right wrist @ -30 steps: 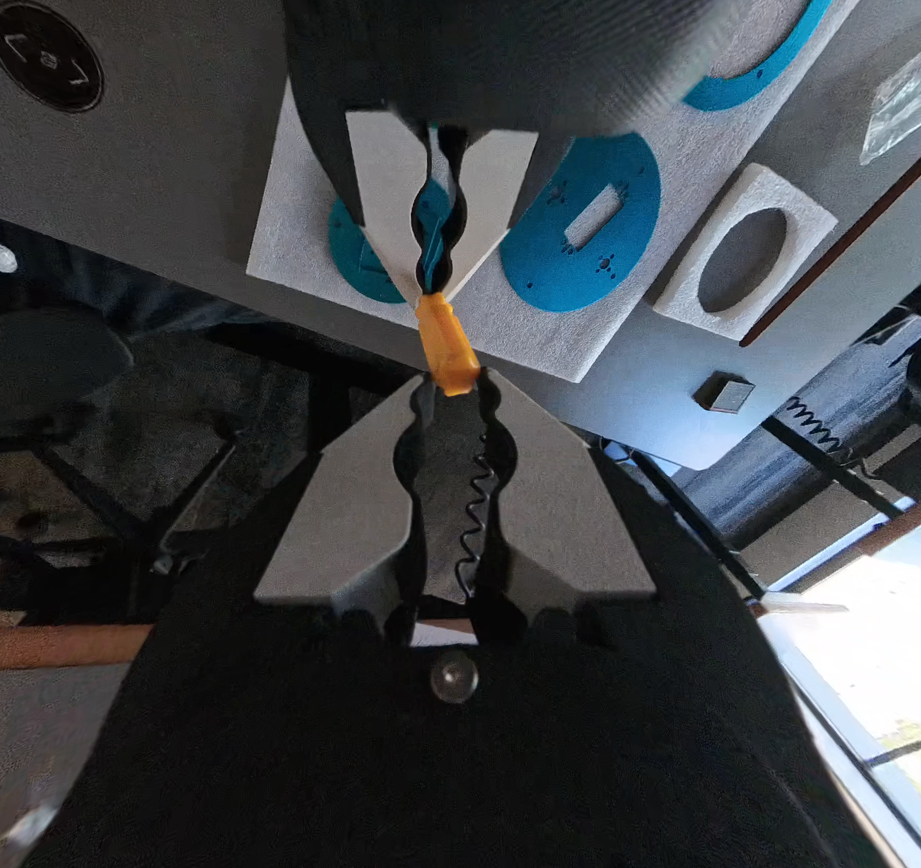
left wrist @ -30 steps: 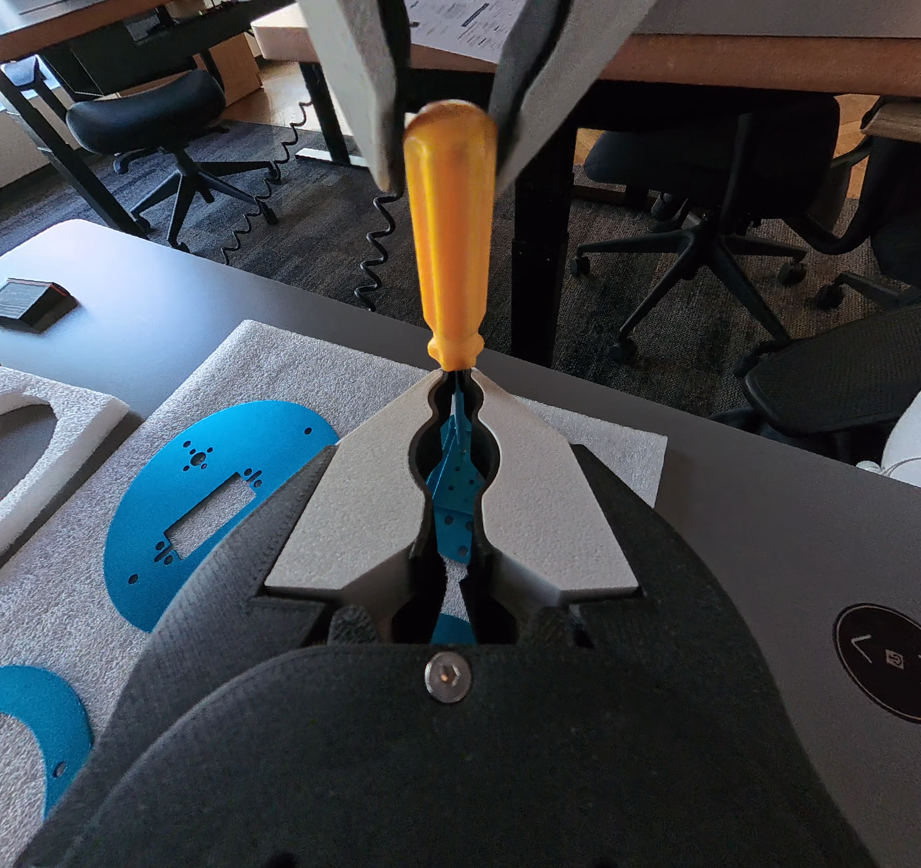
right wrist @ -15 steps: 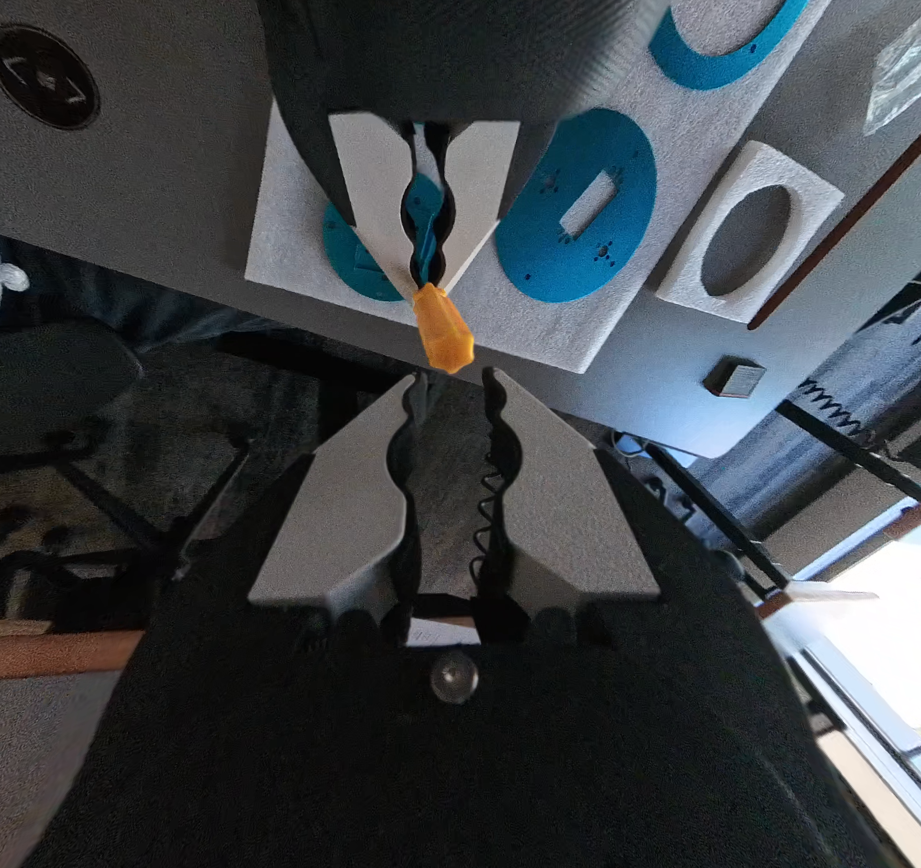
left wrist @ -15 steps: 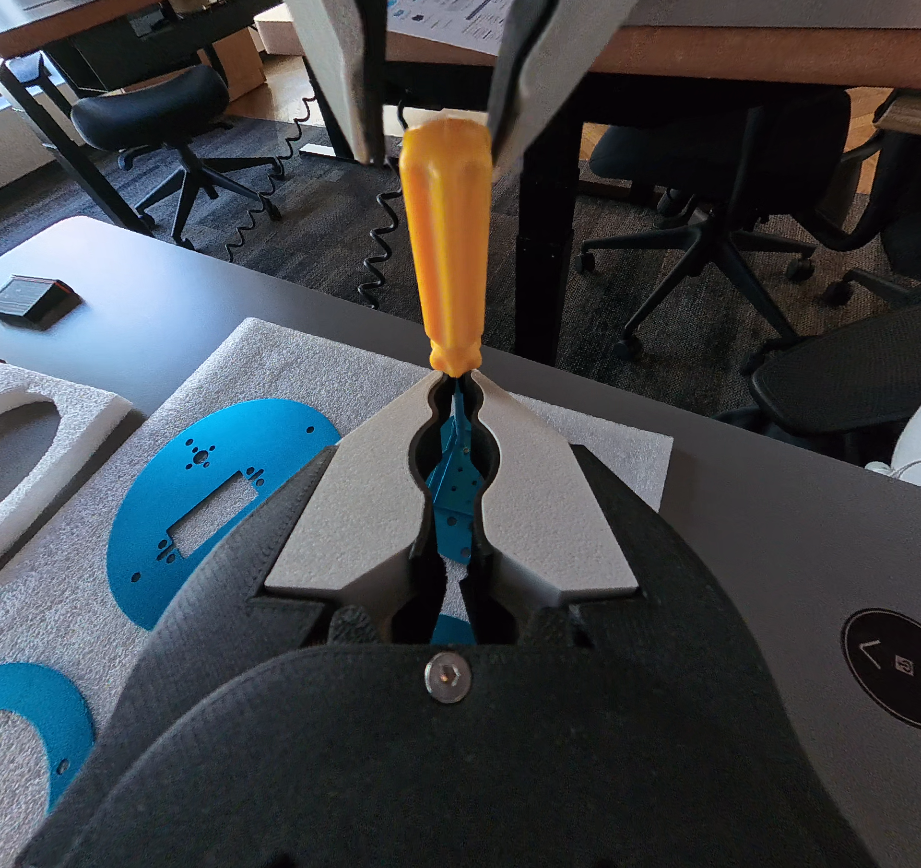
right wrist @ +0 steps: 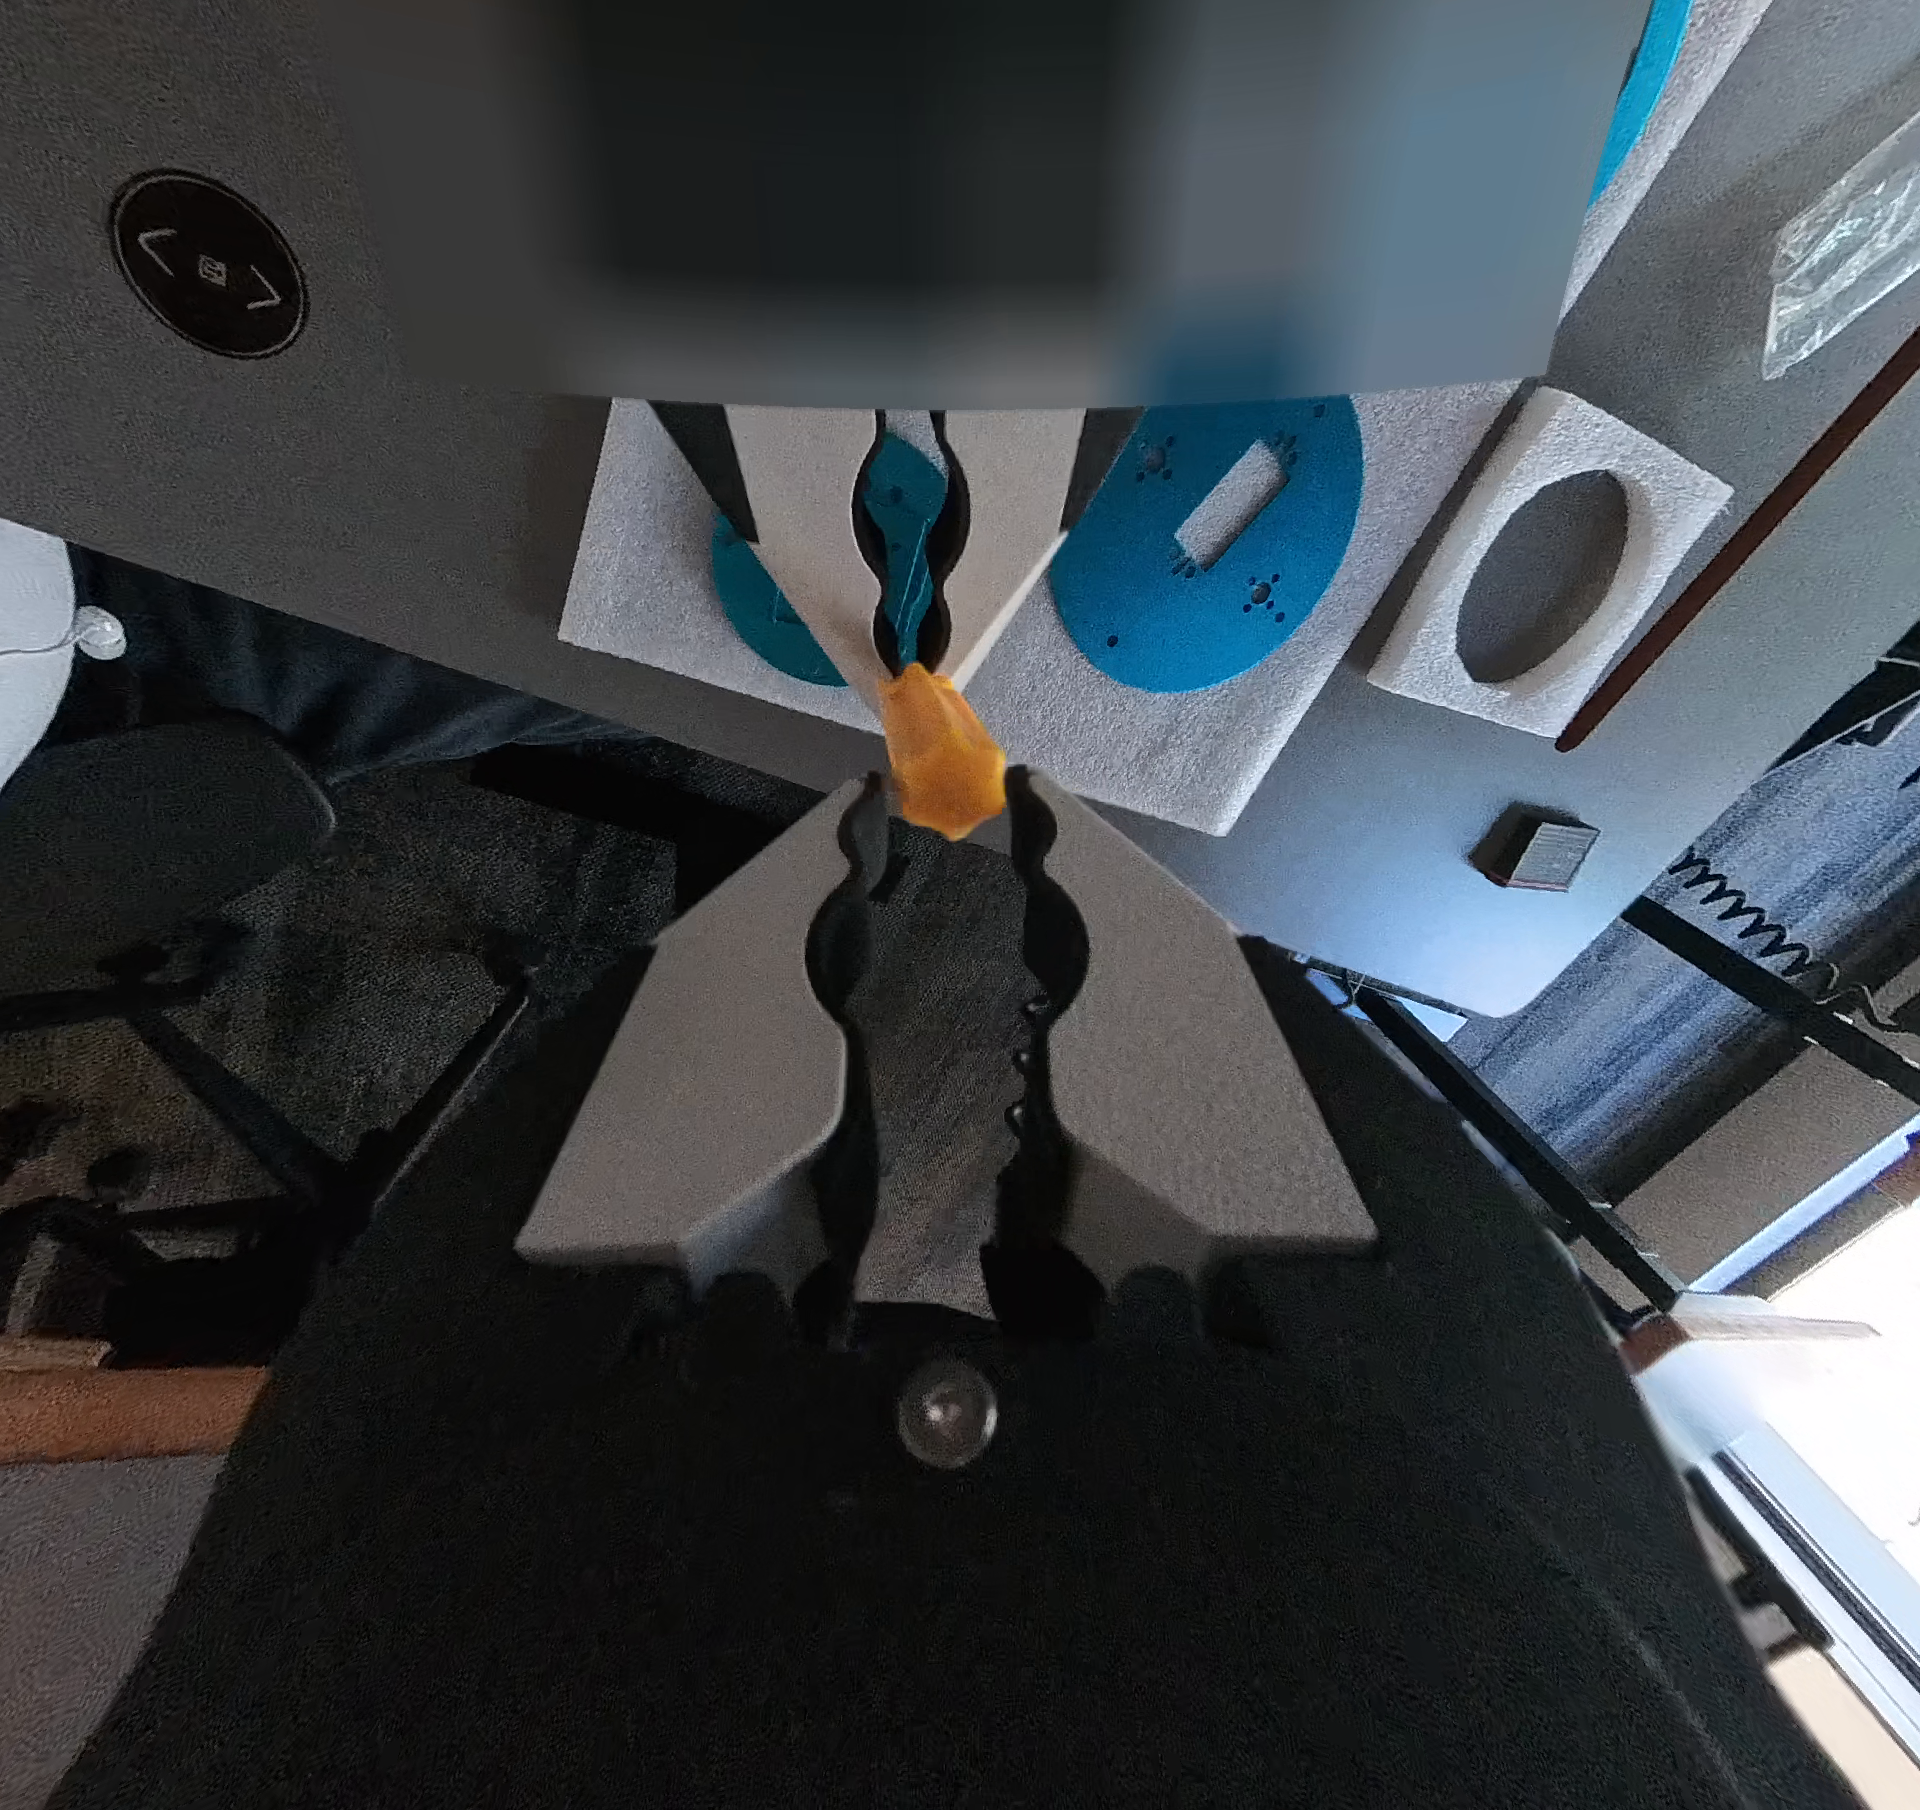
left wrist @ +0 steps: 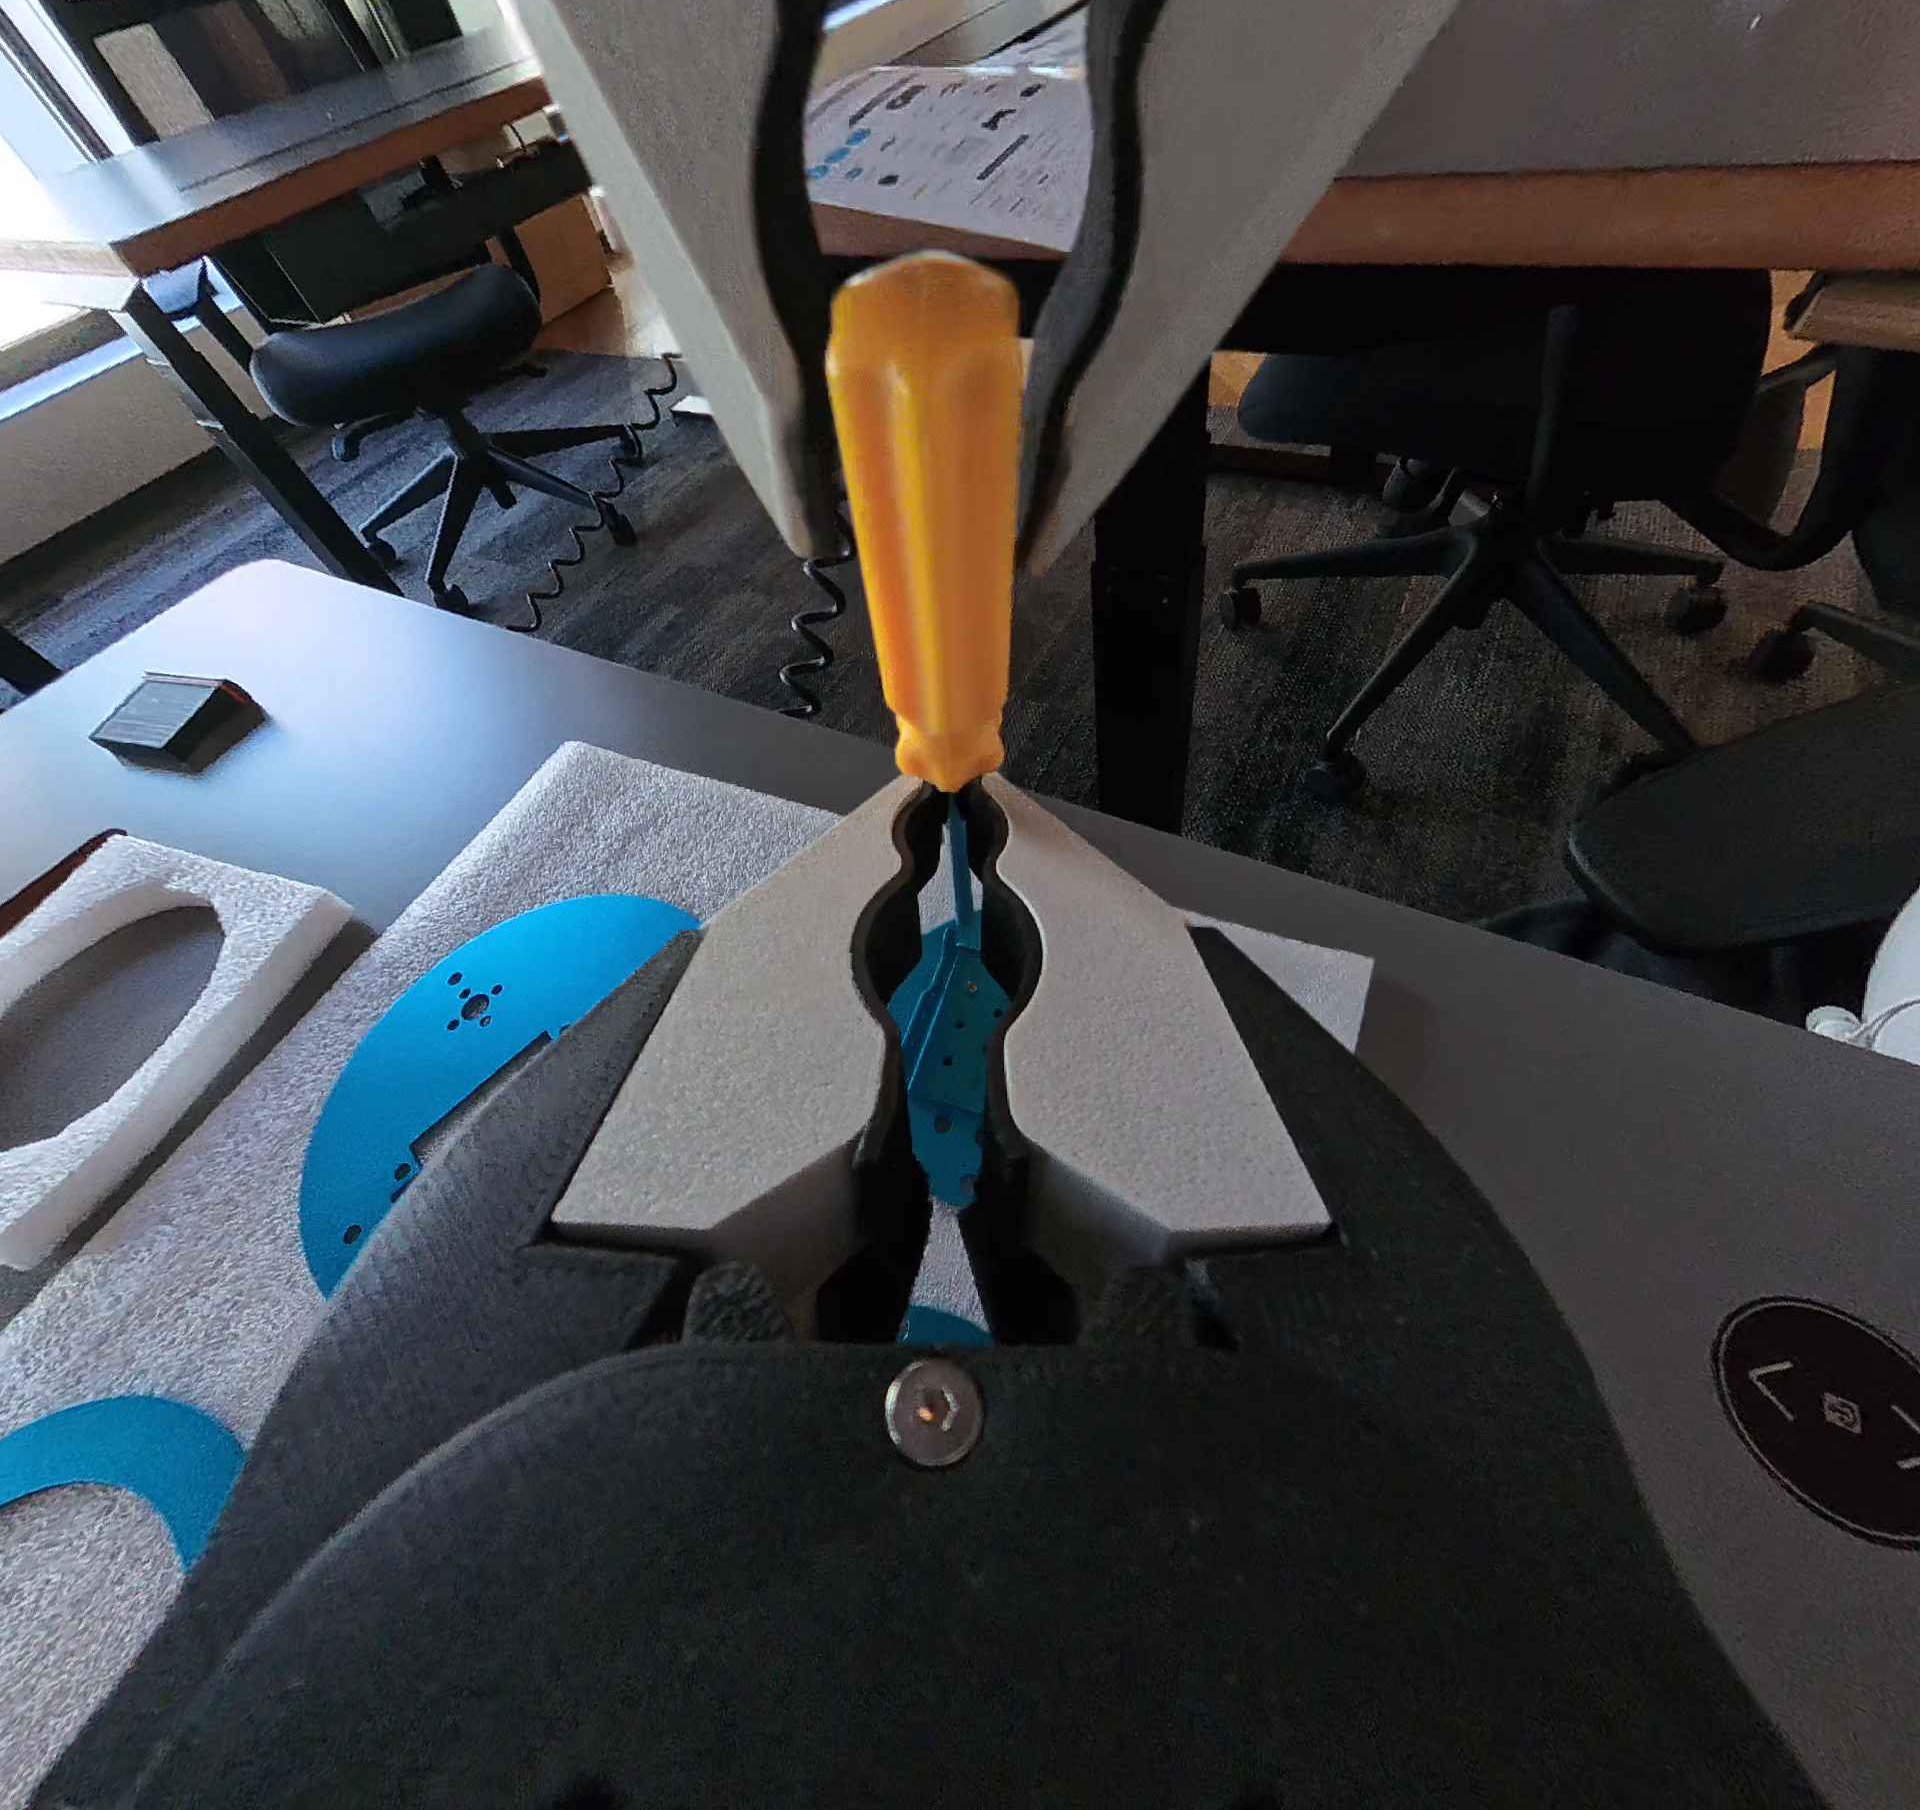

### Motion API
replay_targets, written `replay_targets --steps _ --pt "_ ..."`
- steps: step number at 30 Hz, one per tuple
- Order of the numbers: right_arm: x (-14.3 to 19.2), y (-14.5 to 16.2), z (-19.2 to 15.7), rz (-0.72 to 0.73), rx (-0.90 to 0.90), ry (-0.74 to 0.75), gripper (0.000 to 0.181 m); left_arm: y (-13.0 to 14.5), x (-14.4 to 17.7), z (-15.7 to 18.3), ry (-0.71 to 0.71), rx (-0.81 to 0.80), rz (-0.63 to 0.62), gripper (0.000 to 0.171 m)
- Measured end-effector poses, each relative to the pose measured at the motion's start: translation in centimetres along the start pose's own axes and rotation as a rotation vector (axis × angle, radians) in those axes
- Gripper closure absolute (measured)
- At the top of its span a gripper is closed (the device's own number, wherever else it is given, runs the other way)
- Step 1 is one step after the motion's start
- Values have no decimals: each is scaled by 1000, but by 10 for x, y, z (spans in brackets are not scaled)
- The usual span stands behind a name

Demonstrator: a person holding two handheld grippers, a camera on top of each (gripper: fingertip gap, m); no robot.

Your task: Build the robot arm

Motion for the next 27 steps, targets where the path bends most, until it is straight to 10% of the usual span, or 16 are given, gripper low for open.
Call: replay_targets --steps 17,22,27 --pt "-14 1 -7 281 -73 52 165 -4 -4 5 -77 -62 -5 170" --pt "0 27 0 422 -176 183 164 1 2 4 -52 21 -53 124" --pt "4 57 8 562 -294 189 165 24 2 6 32 24 -237 127"
Point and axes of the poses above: each gripper's, where its closed fingertips meet, x back along the fingers, y out of its underside, z = x × y across the jaws, the point moved 5 cm from there along x, back along the fingers, and after that the axes turned 15 degrees about x, right-handed, at the moved point
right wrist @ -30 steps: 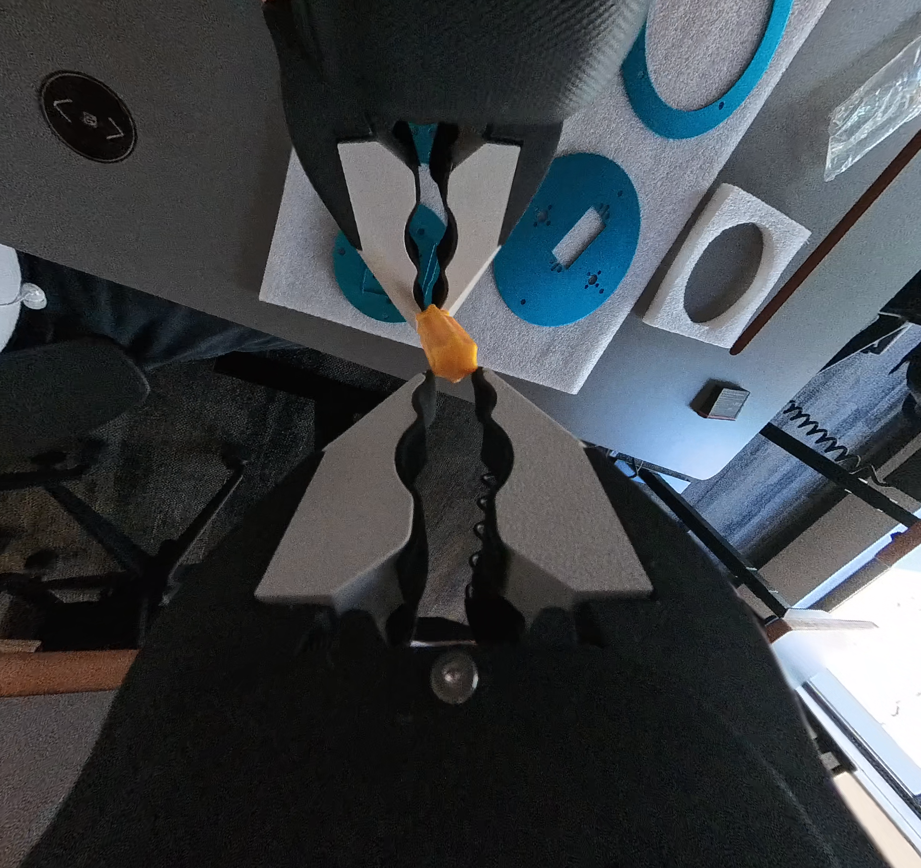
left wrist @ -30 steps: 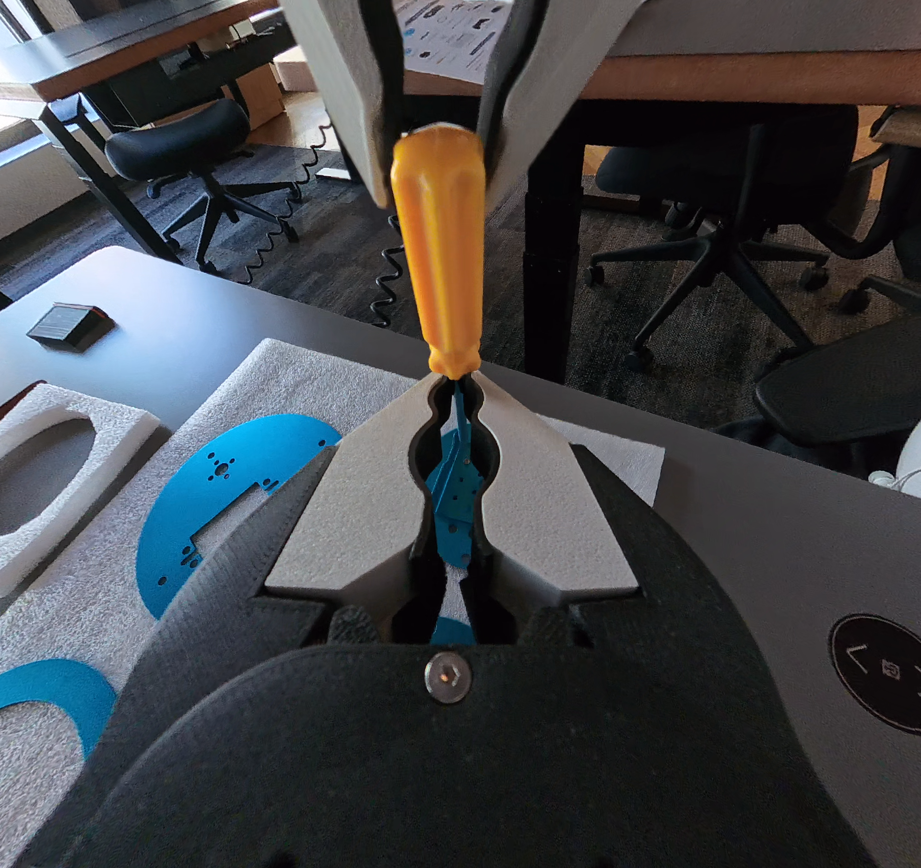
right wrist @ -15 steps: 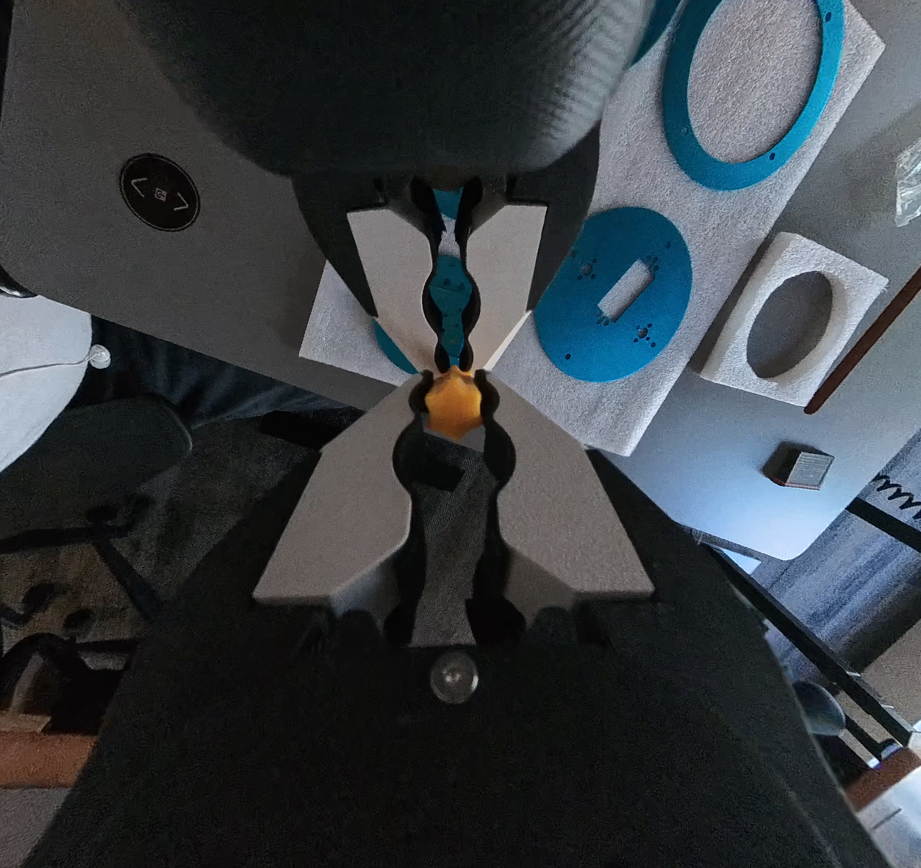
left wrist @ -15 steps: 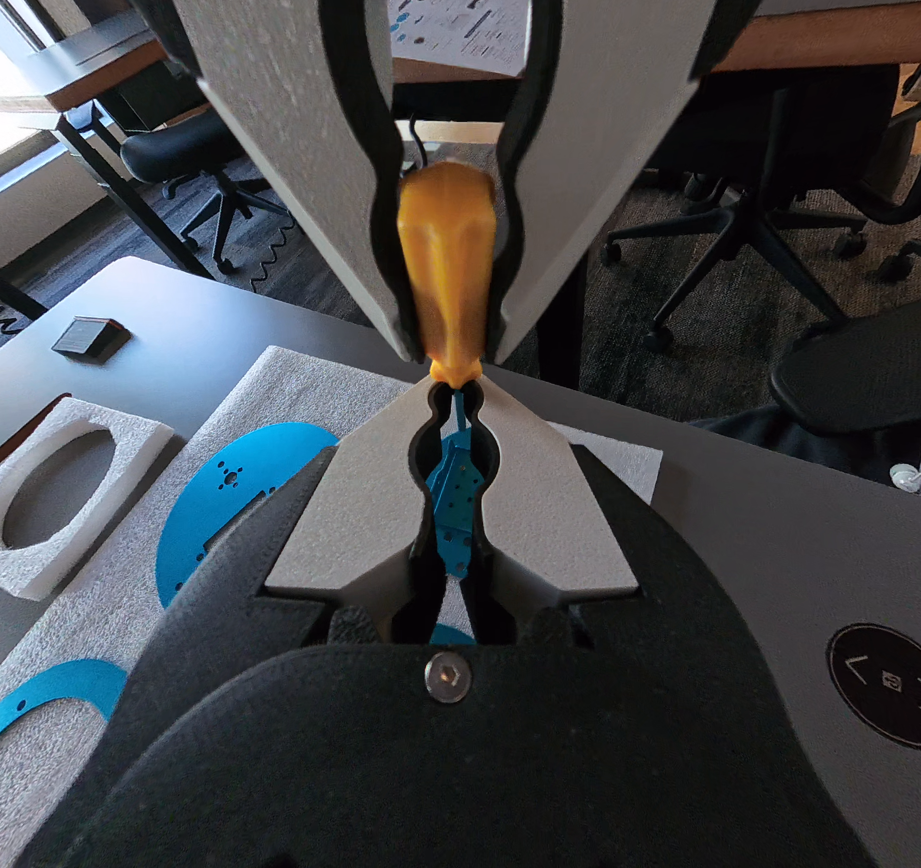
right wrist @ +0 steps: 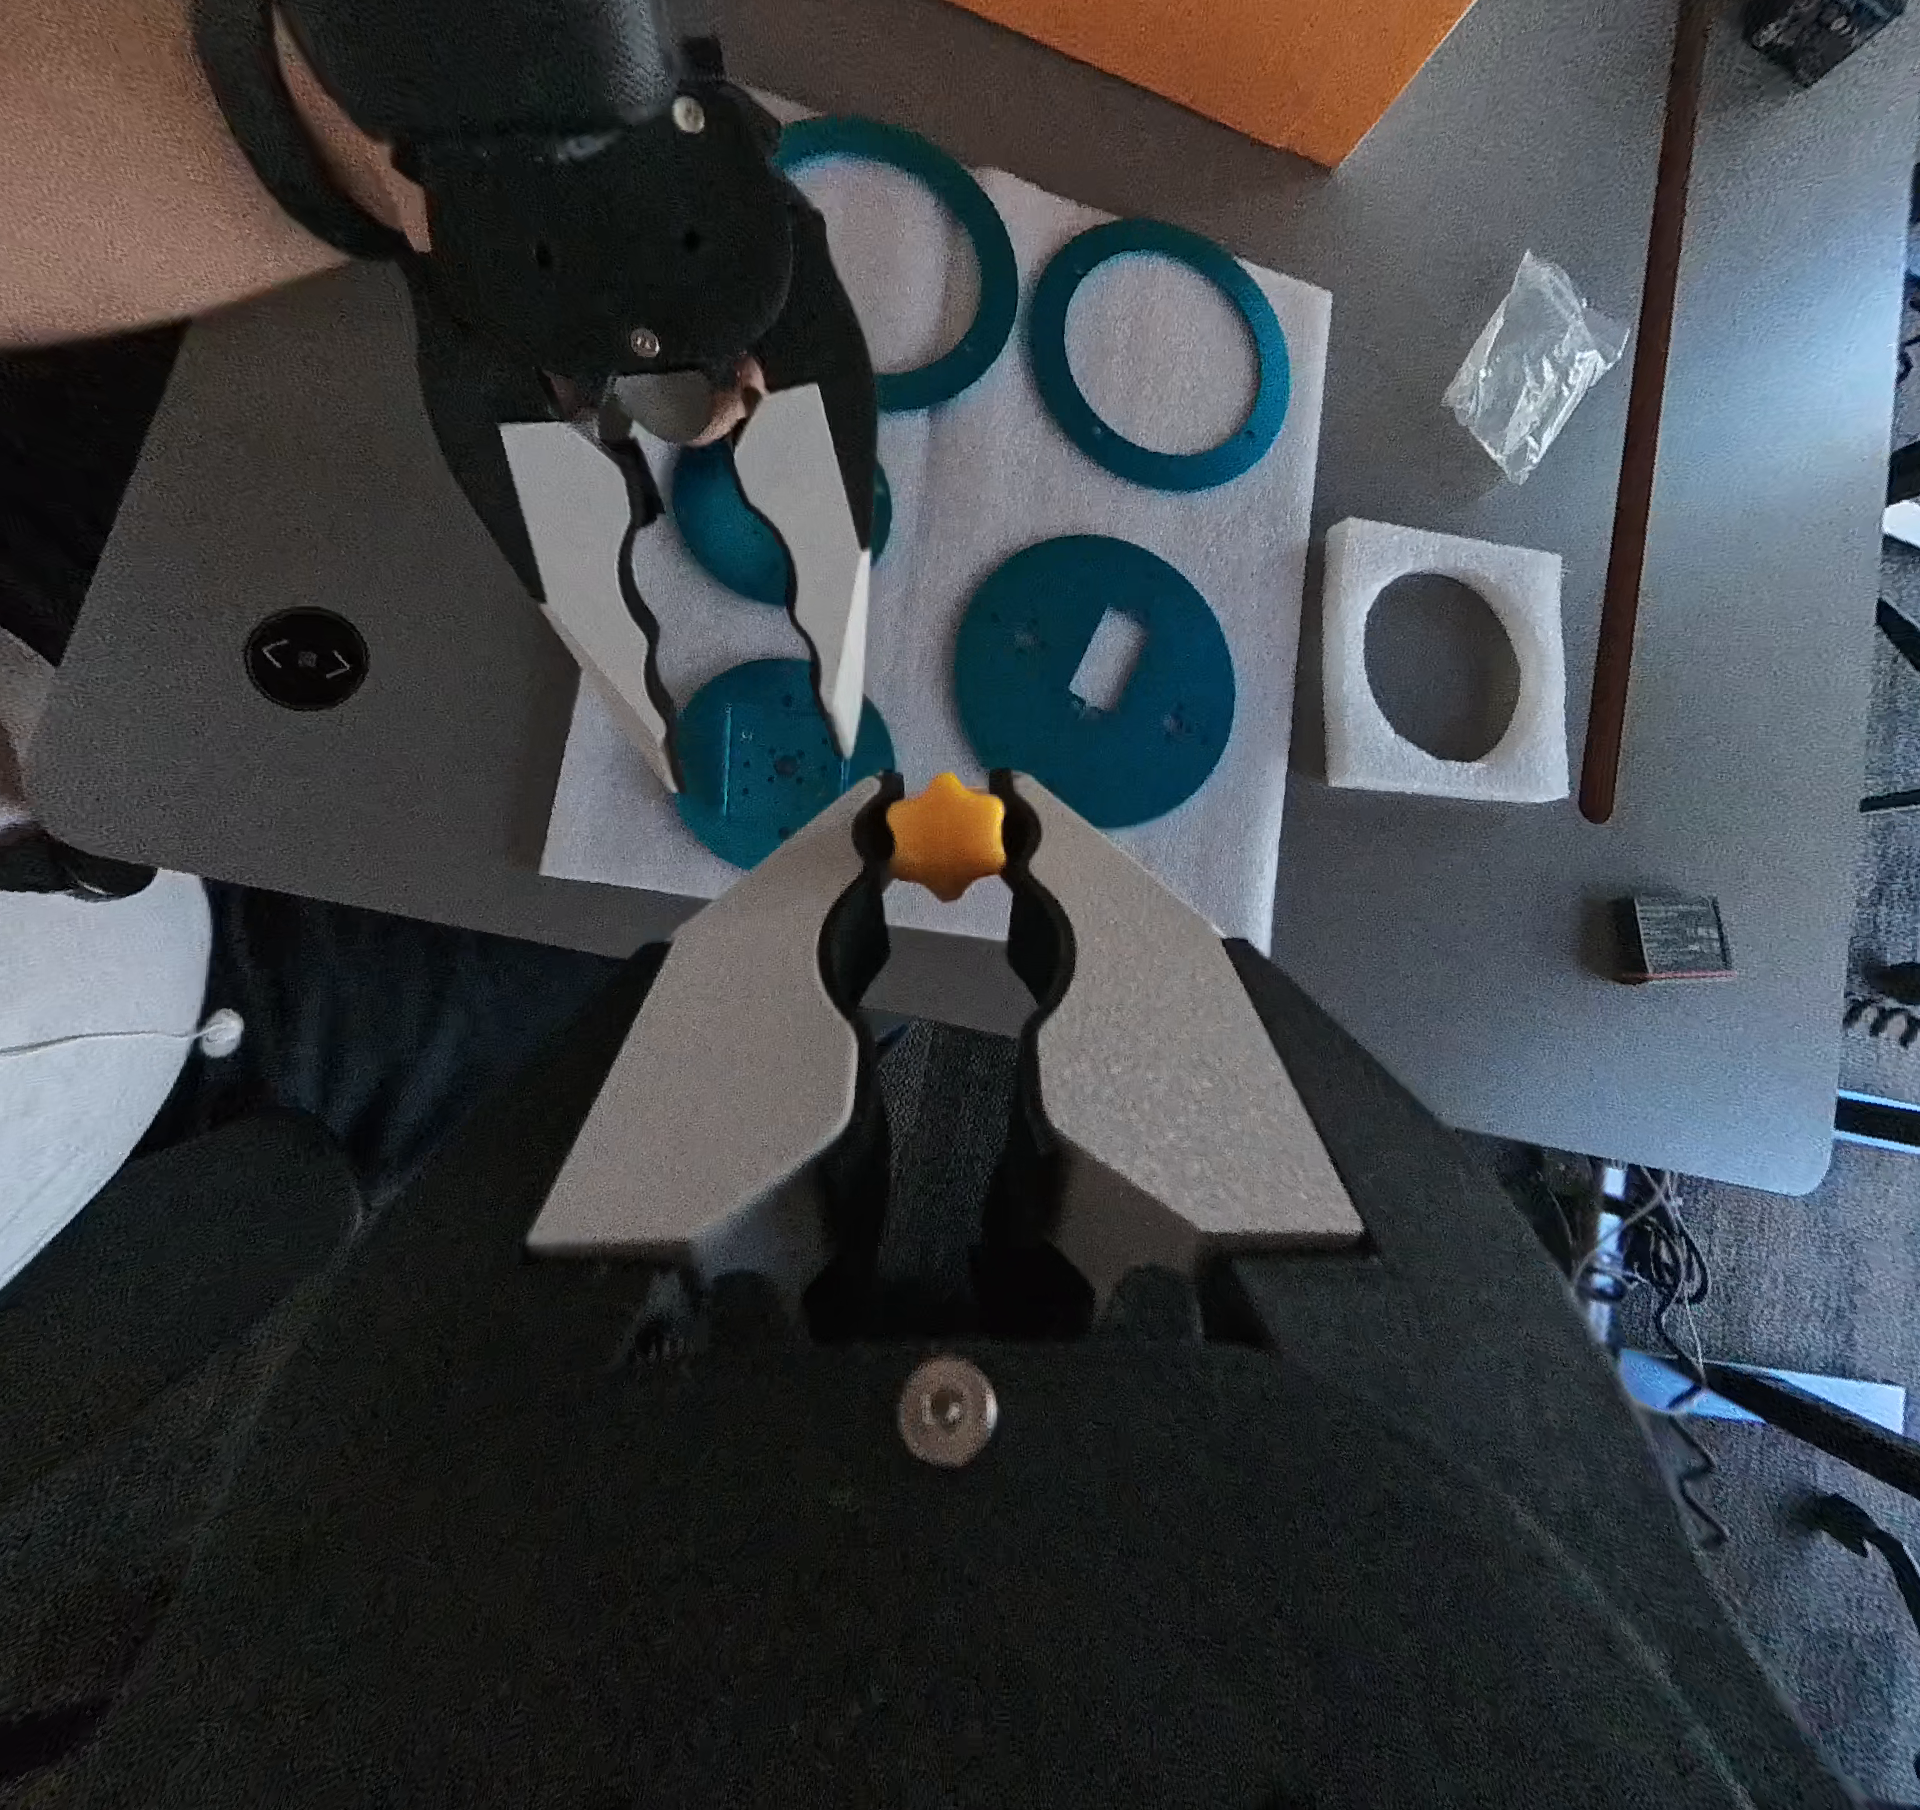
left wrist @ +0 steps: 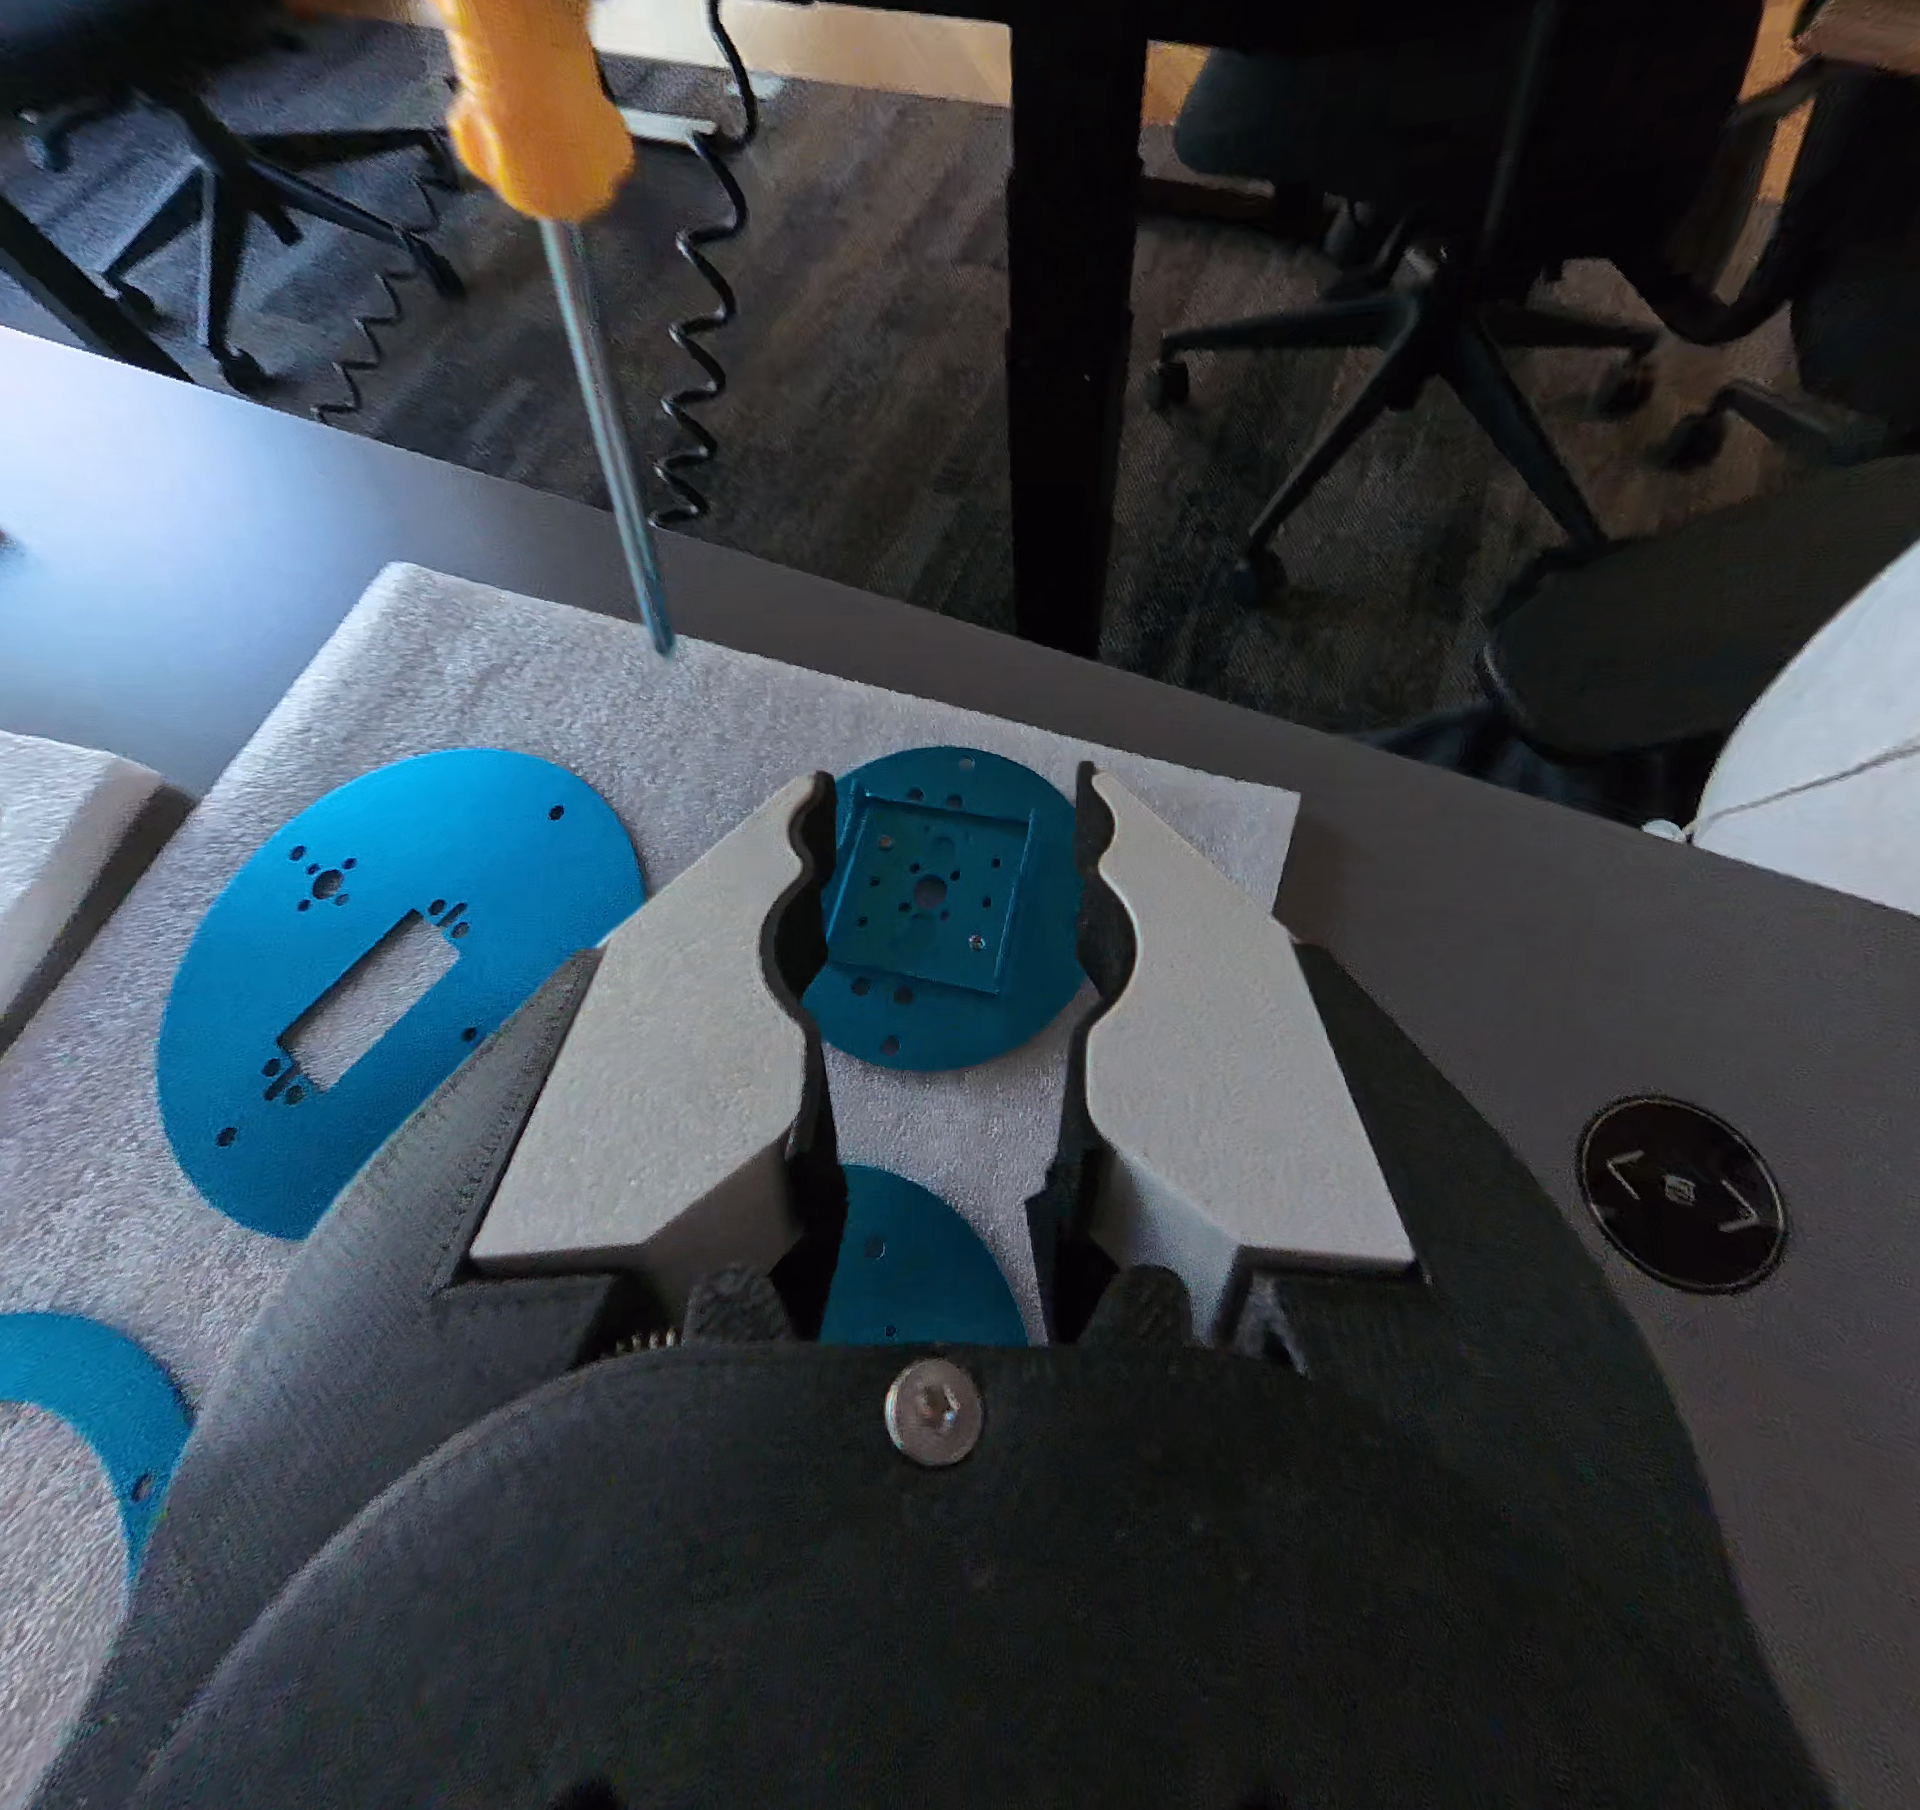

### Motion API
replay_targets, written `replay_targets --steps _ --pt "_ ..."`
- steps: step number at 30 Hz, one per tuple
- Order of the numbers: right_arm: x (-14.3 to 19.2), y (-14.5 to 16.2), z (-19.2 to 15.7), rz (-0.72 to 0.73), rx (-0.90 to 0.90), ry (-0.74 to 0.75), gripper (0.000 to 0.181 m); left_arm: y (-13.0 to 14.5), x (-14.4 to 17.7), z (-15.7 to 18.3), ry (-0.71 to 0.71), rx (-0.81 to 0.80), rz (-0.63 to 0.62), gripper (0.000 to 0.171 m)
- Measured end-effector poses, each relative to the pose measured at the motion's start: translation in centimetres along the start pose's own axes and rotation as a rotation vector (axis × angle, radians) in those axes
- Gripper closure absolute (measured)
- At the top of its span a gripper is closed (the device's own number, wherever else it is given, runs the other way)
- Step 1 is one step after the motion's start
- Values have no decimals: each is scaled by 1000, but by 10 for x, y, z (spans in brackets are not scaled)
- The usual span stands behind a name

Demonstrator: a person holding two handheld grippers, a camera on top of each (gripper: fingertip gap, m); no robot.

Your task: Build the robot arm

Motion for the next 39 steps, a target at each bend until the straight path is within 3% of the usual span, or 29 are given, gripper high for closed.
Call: replay_targets --steps 12,28,39 --pt "8 26 20 -34 -22 40 165 20 -16 -14 30 -32 -195 123" --pt "-1 35 19 -78 -21 18 164 16 -8 -21 48 -19 -133 126" --pt "-11 36 14 -102 -14 -5 164 -6 43 -29 -9 -3 -31 126"
Point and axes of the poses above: each gripper's, where its closed fingertips meet, x back along the fingers, y out of its underside, z = x × y across the jaws, the point moved 5 cm from there along x, back along the fingers, and after that the axes turned 15 degrees about x, right-handed, at the moved point
